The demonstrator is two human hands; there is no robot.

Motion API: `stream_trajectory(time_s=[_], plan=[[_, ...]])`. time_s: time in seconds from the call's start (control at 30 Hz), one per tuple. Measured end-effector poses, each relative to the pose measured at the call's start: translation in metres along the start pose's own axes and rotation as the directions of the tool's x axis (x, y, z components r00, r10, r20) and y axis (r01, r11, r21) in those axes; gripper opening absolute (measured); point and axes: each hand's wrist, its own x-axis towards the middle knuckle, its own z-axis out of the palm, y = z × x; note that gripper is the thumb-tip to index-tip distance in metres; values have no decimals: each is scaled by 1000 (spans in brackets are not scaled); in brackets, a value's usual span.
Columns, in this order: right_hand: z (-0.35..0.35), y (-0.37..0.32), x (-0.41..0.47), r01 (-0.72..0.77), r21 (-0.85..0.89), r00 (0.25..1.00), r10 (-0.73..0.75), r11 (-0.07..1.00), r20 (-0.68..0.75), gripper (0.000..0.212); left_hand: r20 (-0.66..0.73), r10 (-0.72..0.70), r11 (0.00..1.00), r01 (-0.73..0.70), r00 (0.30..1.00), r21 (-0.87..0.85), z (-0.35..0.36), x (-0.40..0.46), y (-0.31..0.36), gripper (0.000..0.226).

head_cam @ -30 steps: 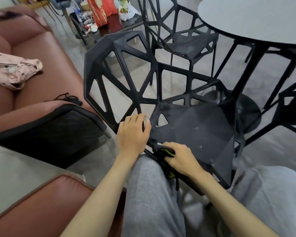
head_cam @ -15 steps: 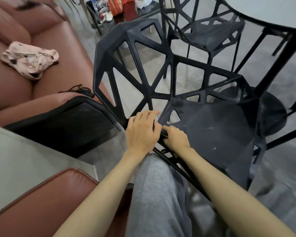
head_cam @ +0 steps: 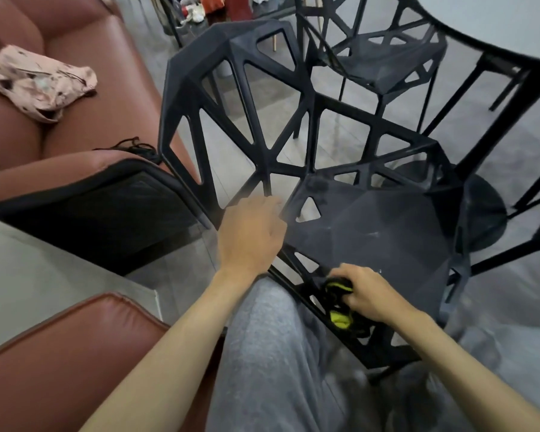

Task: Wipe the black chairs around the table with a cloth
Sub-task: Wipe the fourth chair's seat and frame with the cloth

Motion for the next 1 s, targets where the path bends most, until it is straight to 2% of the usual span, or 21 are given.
stream_trajectory(time_s=[0.07, 0.23, 0.37, 0.5, 0.63, 0.77, 0.87, 1.0], plan=[[6, -3, 4, 3, -24, 999, -4, 1000, -42, 43, 1, 3, 1000, -3, 1000, 16, 1, 1, 0, 34], [27, -42, 67, -18, -104, 974, -6, 994, -225, 29, 48, 19, 999, -21, 999, 38, 0, 0, 0, 35], [25, -70, 117, -2, -85, 952, -24, 996, -306, 40, 62, 8, 999, -11, 998, 43, -3, 4, 2, 36], [21, -67, 123, 5, -117, 951, -41, 993, -307, 42, 30, -4, 999, 3, 1000, 47, -4, 8, 0, 37], [11, -35, 87, -63, -148, 968, 24, 987, -251, 34, 1, 7, 1000, -7, 1000, 25, -5, 6, -1, 30], [0, 8, 29, -131, -143, 975, 102, 981, -196, 42, -7, 44, 999, -44, 999, 17, -1, 4, -2, 30], [4, 16, 8, -96, -92, 974, 74, 991, -216, 47, -47, 60, 998, -60, 997, 6, 3, -3, 6, 30], [13, -13, 12, 17, 4, 979, -16, 1000, -204, 42, -59, -135, 981, 125, 989, -149, 6, -14, 36, 31]])
